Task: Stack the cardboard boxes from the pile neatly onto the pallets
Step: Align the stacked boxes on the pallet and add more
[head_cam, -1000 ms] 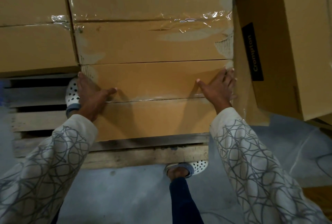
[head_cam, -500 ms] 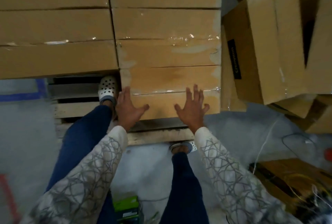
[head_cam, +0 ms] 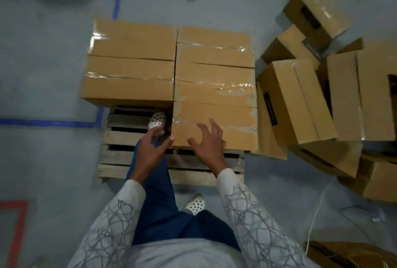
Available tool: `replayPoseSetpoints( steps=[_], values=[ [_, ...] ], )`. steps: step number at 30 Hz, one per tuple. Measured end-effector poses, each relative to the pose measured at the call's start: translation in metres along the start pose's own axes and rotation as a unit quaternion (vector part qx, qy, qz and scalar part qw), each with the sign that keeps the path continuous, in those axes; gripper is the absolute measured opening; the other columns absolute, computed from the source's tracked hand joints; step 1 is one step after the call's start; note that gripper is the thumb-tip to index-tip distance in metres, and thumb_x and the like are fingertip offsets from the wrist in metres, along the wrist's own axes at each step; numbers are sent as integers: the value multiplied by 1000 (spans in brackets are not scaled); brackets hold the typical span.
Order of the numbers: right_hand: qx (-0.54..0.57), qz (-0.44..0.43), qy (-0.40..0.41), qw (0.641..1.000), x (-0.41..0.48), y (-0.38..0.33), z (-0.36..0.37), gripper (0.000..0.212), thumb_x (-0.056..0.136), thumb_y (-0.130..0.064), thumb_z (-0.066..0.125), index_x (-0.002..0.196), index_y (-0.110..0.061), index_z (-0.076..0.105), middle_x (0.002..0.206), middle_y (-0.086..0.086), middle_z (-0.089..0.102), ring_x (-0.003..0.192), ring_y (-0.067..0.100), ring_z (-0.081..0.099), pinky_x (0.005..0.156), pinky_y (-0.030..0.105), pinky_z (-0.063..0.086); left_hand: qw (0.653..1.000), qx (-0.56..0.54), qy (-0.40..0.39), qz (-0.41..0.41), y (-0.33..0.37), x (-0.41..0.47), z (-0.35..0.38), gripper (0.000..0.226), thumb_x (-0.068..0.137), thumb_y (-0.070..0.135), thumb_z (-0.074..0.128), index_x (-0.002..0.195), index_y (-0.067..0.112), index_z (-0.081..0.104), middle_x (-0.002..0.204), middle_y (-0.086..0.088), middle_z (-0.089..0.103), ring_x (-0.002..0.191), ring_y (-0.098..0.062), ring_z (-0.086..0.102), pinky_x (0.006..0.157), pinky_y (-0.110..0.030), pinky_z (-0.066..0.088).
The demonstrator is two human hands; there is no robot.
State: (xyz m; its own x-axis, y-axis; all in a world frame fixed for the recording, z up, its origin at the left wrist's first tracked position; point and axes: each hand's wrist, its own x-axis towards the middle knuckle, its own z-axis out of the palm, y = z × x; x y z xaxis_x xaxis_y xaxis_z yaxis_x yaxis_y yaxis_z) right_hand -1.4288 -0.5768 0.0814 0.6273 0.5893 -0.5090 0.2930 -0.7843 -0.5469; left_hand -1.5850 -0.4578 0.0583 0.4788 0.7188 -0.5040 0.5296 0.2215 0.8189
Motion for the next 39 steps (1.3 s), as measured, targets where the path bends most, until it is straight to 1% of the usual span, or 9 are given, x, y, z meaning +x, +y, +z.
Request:
replayPoseSetpoints(
  steps=[3, 8, 15, 20, 25, 30, 33, 37, 39],
  values=[
    [34, 23, 42, 998, -66, 35, -8, 56, 97, -46, 65, 147, -28, 51, 167, 8, 22, 153, 28, 16, 119, 47, 26, 1000, 4, -4, 19, -5, -66, -12, 51, 88, 25, 80, 135, 15, 62, 117, 7, 69, 115, -12, 63, 103, -37, 50],
    [48, 21, 15, 999, -134, 66, 11, 55, 96, -50, 66, 143, -24, 56, 161, 12, 35, 151, 33, 25, 118, 44, 29, 1000, -14, 23, 15, -21, -139, -26, 35, 87, 20, 82, 120, 18, 70, 111, 2, 73, 108, -11, 66, 99, -36, 55],
    [53, -33, -45, 997, -173, 63, 27, 50, 97, -48, 66, 140, -24, 58, 157, 9, 40, 149, 29, 31, 118, 41, 31, 998, 8, 9, 68, -27, -175, -46, 35, 86, 26, 83, 118, 19, 73, 106, 5, 76, 103, -5, 69, 93, -28, 56],
    [92, -38, -31, 995, -175, 48, 33, 45, 97, -44, 67, 136, -23, 61, 146, 6, 50, 139, 25, 42, 114, 37, 36, 996, -9, 26, 82, -20, -174, -54, 31, 89, 26, 81, 118, 22, 73, 106, 5, 75, 99, 0, 69, 89, -22, 54],
    [139, -5, 14, 990, -168, 37, 25, 39, 97, -42, 68, 132, -26, 62, 142, 2, 49, 135, 22, 44, 110, 34, 36, 995, 32, -53, 74, -13, -164, -42, 34, 88, 24, 80, 120, 20, 71, 108, 0, 73, 104, -9, 68, 91, -29, 55],
    [192, 45, 61, 978, -160, 34, 14, 36, 97, -42, 66, 130, -29, 62, 143, 2, 50, 136, 23, 45, 112, 39, 39, 990, 44, -108, 74, -1, -143, -38, 30, 90, 25, 79, 119, 23, 71, 108, 5, 73, 101, -6, 68, 80, -19, 53],
    [234, 83, 102, 963, -167, 34, 15, 32, 98, -42, 66, 127, -28, 64, 137, 3, 55, 130, 22, 51, 107, 36, 42, 987, 48, -138, 65, -1, -131, -39, 28, 89, 26, 81, 116, 23, 73, 109, 5, 74, 103, -9, 68, 89, -28, 56],
    [274, 105, 140, 946, -188, 40, 25, 29, 96, -43, 68, 122, -31, 66, 131, -1, 60, 122, 18, 57, 104, 37, 47, 978, 71, -181, 82, 1, -123, -27, 26, 88, 25, 81, 113, 24, 74, 108, 11, 74, 100, -1, 67, 86, -23, 54],
    [284, 110, 158, 939, -202, 51, 29, 30, 96, -43, 69, 123, -31, 67, 130, -3, 63, 121, 15, 58, 103, 36, 48, 972, 83, -202, 80, 2, -123, -15, 25, 88, 26, 82, 112, 24, 75, 108, 10, 75, 101, -4, 68, 89, -26, 55]
  ],
)
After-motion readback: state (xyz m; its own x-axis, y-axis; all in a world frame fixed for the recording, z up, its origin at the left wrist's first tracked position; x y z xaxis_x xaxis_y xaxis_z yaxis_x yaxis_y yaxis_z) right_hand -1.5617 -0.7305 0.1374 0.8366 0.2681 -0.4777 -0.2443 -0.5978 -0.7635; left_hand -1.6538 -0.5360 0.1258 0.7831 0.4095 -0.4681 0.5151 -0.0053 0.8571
